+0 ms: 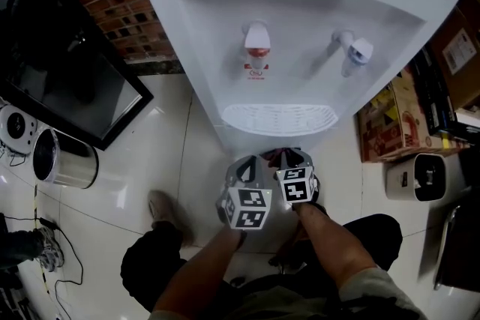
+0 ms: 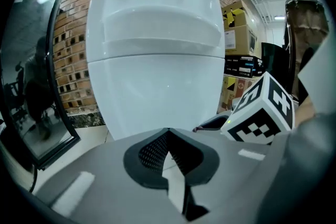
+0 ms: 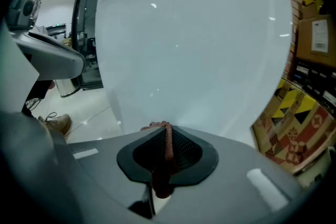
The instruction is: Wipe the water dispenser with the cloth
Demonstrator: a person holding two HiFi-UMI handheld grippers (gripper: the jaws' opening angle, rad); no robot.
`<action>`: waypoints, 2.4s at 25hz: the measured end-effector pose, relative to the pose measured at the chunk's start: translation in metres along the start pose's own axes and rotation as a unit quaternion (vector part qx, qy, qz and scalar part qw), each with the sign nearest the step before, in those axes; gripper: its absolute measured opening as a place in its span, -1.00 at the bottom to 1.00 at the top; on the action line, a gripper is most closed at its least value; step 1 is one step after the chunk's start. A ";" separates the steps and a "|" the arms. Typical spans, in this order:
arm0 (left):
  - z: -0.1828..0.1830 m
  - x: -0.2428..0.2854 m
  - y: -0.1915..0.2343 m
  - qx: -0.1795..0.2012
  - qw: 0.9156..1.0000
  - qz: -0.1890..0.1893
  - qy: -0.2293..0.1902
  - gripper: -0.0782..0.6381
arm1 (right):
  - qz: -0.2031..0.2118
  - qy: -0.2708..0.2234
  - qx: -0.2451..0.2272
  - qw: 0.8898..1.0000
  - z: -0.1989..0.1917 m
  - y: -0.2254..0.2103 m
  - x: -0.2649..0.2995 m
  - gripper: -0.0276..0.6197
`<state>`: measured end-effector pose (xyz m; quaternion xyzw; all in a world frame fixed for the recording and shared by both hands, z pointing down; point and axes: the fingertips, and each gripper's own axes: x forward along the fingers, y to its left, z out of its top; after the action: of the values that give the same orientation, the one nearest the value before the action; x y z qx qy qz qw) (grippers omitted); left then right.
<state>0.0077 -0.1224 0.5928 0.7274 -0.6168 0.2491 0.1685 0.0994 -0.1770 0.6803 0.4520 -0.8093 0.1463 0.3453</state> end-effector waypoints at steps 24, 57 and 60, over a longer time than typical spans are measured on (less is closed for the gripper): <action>-0.016 0.012 -0.050 0.023 0.997 -0.067 0.013 -0.78 | -0.094 0.071 0.075 0.990 -0.042 -0.075 0.002 -0.78; -0.102 -0.052 0.106 -0.077 0.991 0.088 0.069 -0.78 | 0.128 0.076 -0.093 0.985 -0.019 0.161 0.097 -0.78; -0.099 -0.045 0.101 -0.074 0.991 0.084 0.068 -0.78 | 0.127 0.085 -0.089 0.984 -0.023 0.151 0.095 -0.78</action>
<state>-0.1115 -0.0494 0.6420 0.6397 -0.6797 0.2653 0.2419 -0.0499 -0.1414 0.7739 0.2990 -0.8375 0.1545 0.4304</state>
